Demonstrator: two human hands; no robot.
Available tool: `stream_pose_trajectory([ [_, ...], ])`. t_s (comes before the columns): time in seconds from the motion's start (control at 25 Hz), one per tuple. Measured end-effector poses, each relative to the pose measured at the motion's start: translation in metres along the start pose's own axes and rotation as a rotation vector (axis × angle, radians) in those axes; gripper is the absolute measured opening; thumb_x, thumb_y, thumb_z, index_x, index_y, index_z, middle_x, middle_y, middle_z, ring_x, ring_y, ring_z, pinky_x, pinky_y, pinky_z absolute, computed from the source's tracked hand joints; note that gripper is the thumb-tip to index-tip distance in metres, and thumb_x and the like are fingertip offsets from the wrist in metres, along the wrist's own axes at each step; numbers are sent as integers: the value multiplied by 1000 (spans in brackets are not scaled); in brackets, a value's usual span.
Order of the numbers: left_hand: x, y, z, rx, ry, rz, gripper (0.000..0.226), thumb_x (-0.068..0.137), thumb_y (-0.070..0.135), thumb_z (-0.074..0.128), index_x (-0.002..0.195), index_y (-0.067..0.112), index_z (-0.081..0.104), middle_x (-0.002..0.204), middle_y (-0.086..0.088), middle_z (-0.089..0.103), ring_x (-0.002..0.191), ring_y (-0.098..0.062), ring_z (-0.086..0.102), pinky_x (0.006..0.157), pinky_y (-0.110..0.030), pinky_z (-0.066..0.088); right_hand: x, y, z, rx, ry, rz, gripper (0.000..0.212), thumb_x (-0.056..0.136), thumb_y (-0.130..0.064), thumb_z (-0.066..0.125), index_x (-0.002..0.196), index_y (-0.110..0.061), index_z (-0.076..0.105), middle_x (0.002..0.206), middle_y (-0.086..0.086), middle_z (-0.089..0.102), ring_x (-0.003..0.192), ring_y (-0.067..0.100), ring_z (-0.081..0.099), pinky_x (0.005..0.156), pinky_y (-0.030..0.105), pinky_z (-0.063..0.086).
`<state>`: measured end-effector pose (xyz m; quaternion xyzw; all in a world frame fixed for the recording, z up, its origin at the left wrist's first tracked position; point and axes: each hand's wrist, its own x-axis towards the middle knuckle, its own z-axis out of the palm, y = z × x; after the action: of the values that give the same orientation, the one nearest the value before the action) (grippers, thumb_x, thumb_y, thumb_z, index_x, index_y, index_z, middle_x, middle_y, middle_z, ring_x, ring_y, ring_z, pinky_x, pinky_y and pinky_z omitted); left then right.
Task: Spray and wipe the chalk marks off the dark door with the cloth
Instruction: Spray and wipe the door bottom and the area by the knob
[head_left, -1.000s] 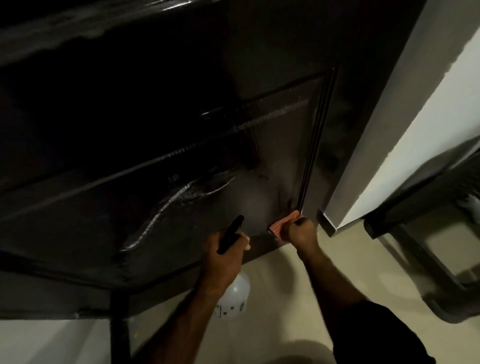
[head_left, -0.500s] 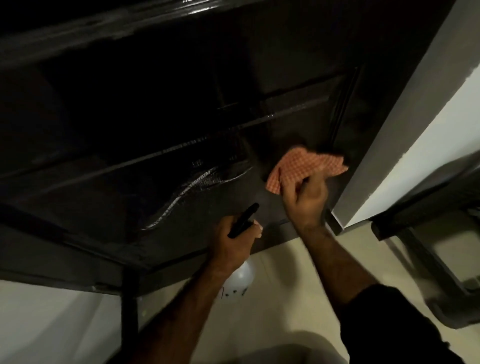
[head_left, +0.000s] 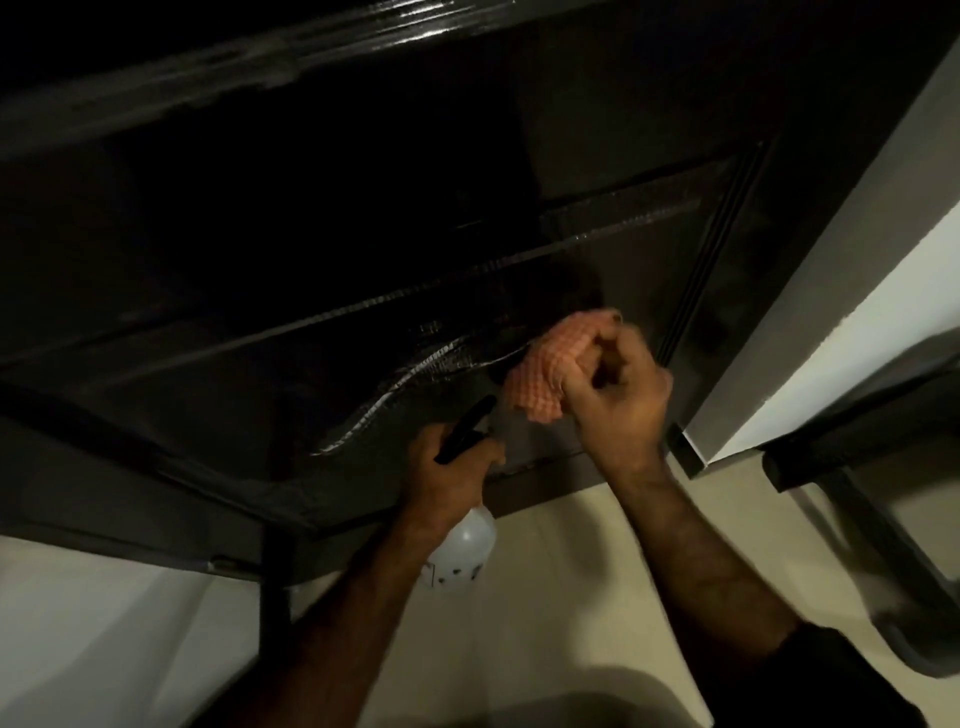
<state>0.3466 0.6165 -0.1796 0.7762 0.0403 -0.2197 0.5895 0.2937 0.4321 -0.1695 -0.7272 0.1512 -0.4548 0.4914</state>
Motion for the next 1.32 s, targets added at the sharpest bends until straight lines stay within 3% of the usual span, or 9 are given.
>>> stream_pose_trajectory([
  [0.2,16,3,-11,-3,7,100,24,66,33,85,86,23,75,85,-10,76,63,-21,61,66,-34,49,35,-6,40,-224,120,-492,37,88,-15,81,117,-12,58,97,23,67,83,37,66,70,45,56],
  [0.32,16,-13,-16,6,-7,80,15,82,14,85,85,19,71,80,-6,77,54,-9,61,63,-32,48,-46,75,41,-365,-64,-301,28,97,-29,67,115,-13,53,100,22,63,83,39,63,69,48,55],
  [0.44,16,-23,-16,2,25,35,31,72,32,88,95,21,70,94,-13,76,67,-21,62,65,-37,51,-109,118,35,-443,-248,-27,23,96,-23,67,111,-16,52,97,21,65,83,42,66,73,43,48],
  [0.64,12,-18,-24,9,25,12,35,78,29,87,106,14,72,96,-8,77,62,-18,61,54,-29,50,-97,90,36,-424,-317,258,23,84,-6,71,90,-25,58,71,-4,60,62,21,60,60,31,47],
  [0.76,11,-15,-32,12,24,16,44,67,38,84,103,15,73,95,-9,76,67,-23,62,58,-33,50,-49,9,45,-172,-45,-50,11,96,-8,71,93,-18,72,77,0,67,65,17,62,63,33,55],
  [0.96,10,-7,-48,-43,26,124,6,73,28,82,73,22,79,81,-5,78,61,-16,60,65,-36,46,28,-74,72,-71,179,-504,24,90,6,74,113,6,67,96,23,69,89,21,65,81,21,52],
  [1.08,11,-14,-61,-47,62,131,9,74,25,86,71,26,77,75,3,74,62,-10,60,66,-33,47,-22,-3,74,-324,-10,-575,31,93,-15,71,119,-4,57,103,30,68,92,41,66,83,43,52],
  [1.16,10,-24,-68,-36,93,120,23,81,12,85,68,28,76,74,4,73,60,-10,60,65,-33,48,-75,63,63,-504,-259,-478,34,90,-18,66,121,-6,59,110,29,67,95,40,64,84,41,48],
  [1.32,2,-41,-80,-50,138,48,14,86,6,80,82,18,74,87,-5,79,61,-16,60,63,-32,48,-127,127,54,-580,-728,221,31,99,-11,62,128,-3,69,129,23,67,115,43,67,95,31,54],
])
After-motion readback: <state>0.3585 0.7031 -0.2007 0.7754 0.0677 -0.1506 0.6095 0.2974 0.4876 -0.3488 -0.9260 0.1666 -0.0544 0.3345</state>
